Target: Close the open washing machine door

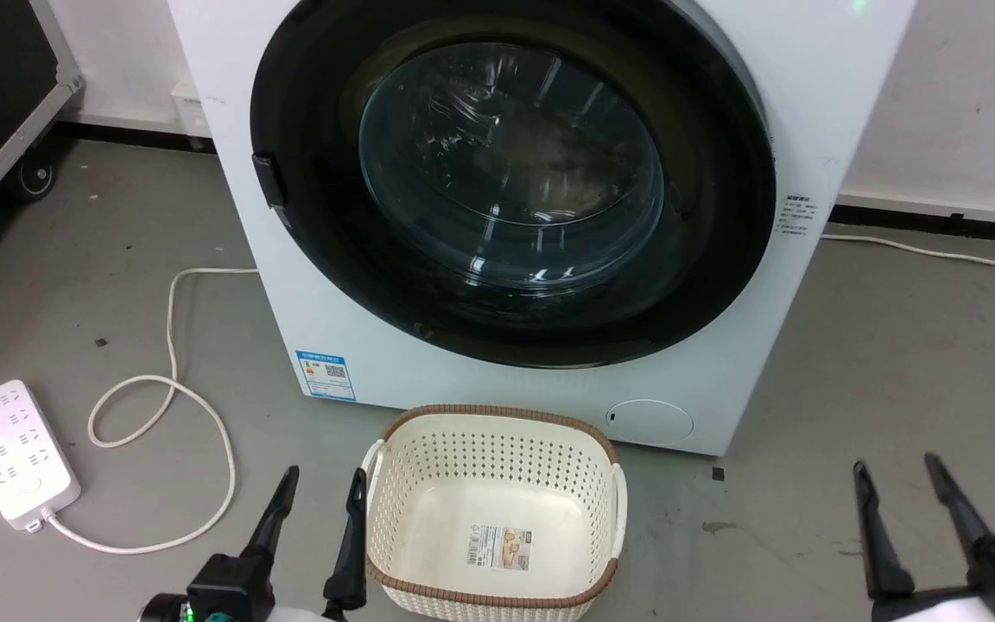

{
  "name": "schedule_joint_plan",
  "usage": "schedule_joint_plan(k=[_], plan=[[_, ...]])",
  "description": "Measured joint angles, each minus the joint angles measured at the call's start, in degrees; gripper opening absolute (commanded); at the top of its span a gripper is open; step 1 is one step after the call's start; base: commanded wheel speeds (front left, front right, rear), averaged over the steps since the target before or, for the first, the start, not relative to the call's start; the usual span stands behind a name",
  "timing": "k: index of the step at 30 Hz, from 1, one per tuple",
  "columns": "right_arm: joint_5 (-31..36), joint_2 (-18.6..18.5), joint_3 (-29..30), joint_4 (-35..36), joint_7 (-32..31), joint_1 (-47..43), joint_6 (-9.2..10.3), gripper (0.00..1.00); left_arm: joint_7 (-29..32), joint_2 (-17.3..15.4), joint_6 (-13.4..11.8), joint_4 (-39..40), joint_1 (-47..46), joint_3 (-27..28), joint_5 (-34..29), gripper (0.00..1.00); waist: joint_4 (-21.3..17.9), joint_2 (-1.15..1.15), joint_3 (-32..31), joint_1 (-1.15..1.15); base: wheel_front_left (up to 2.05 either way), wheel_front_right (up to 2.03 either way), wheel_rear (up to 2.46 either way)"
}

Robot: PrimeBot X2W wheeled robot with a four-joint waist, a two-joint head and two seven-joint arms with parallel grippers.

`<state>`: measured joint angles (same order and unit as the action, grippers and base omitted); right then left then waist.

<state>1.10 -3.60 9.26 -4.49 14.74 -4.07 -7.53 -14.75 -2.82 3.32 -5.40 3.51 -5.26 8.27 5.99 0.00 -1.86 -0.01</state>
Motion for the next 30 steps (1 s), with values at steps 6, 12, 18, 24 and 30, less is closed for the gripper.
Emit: schedule_joint_plan(k=[6, 12, 18, 24, 30], plan=[[0.83, 0.43, 0.11, 0.49, 0.00, -0.98, 0.00, 1.00, 0.00, -0.01, 0.37, -1.34, 0.05, 0.32, -0.64, 1.00, 0.02, 0.00, 0.09, 0.01, 0.00, 0.00, 0.00], [0.37, 0.44, -0.02, 0.46, -0.05, -1.02, -0.01, 0.00, 0.09, 0.00, 0.37, -1.68, 0.04, 0.41, -0.60, 0.00, 0.18, 0.00, 0.03, 0.01, 0.00, 0.00, 0.00], [0.36, 0.44, -0.33, 0.47, -0.65, -0.99, -0.01, 0.00, 0.65, 0.00, 0.36, -1.54, 0.04, 0.51, -0.64, 0.00, -0.10, 0.00, 0.12, 0.01, 0.00, 0.00, 0.00], [0.35, 0.44, -0.71, 0.53, -1.36, -0.95, -0.01, 0.00, 1.34, 0.00, 0.30, -1.24, 0.03, 0.69, -1.08, 0.00, -0.40, 0.00, 0.20, 0.01, 0.00, 0.00, 0.00], [0.34, 0.44, -1.16, 0.65, -2.03, -0.85, -0.01, 0.00, 2.08, 0.00, 0.13, -0.93, 0.00, 0.88, -1.32, 0.00, -0.69, 0.00, 0.29, 0.01, 0.00, 0.00, 0.00]])
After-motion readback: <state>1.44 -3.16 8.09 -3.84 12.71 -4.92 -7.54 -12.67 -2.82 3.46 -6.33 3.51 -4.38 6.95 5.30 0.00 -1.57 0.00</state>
